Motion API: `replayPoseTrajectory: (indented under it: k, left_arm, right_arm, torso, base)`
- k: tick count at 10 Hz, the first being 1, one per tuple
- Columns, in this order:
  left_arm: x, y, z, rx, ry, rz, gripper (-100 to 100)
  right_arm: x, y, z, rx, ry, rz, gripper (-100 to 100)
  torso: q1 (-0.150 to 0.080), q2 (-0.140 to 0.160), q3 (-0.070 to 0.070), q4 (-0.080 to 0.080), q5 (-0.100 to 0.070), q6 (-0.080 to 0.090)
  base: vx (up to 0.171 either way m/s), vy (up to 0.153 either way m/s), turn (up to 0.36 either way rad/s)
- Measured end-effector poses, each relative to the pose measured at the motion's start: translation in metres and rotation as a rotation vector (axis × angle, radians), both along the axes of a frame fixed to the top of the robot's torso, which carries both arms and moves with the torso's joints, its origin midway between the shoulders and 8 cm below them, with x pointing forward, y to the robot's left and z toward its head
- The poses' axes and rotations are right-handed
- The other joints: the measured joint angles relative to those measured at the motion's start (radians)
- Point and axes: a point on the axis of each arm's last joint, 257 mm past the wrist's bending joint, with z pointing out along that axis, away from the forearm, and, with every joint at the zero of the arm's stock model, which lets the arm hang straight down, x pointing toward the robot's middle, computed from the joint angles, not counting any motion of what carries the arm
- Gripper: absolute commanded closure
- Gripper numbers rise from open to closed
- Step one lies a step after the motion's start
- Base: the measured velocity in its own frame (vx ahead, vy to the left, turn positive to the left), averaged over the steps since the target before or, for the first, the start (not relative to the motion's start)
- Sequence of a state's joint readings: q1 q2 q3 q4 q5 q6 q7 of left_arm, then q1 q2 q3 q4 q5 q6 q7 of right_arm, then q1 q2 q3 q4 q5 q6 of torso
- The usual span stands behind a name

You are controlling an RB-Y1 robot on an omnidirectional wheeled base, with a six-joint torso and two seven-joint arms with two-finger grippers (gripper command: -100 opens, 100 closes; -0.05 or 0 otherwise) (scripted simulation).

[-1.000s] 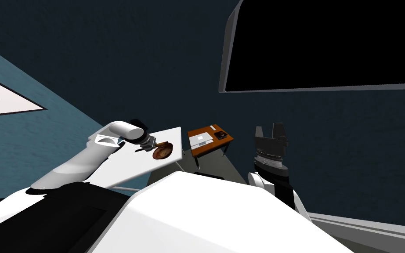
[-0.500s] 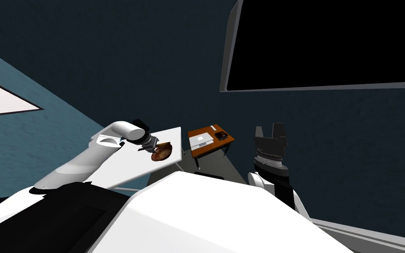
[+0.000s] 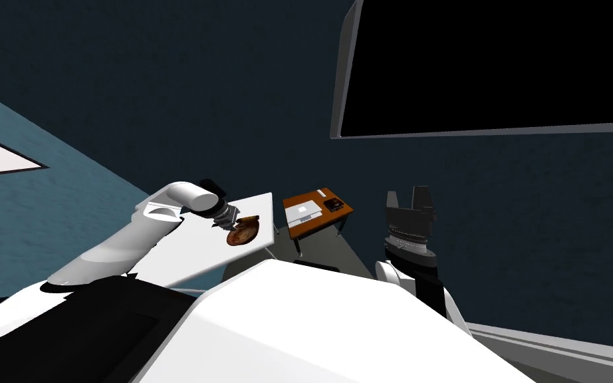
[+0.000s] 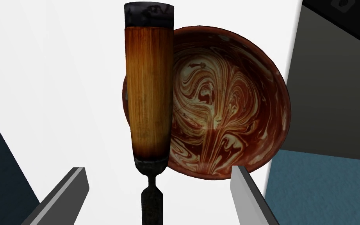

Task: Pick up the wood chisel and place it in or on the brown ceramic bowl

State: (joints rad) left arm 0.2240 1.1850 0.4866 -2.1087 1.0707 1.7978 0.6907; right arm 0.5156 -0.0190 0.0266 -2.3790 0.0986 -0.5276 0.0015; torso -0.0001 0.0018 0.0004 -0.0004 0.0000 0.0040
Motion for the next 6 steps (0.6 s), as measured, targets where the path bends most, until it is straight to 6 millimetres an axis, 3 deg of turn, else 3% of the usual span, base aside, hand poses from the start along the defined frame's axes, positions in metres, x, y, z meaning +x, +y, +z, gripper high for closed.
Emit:
replayPoseTrajectory:
  k: [6]
  left_arm:
    - [-0.005,0.001,0.033,-0.002,0.000,0.114,-100]
  right_arm:
    - [0.000,0.000,0.000,0.000,0.000,0.000,0]
  torso:
    - [0.002,0.003,0.002,0.001,0.001,-0.001]
  base:
    - [-0.088,0.054,-0.175]
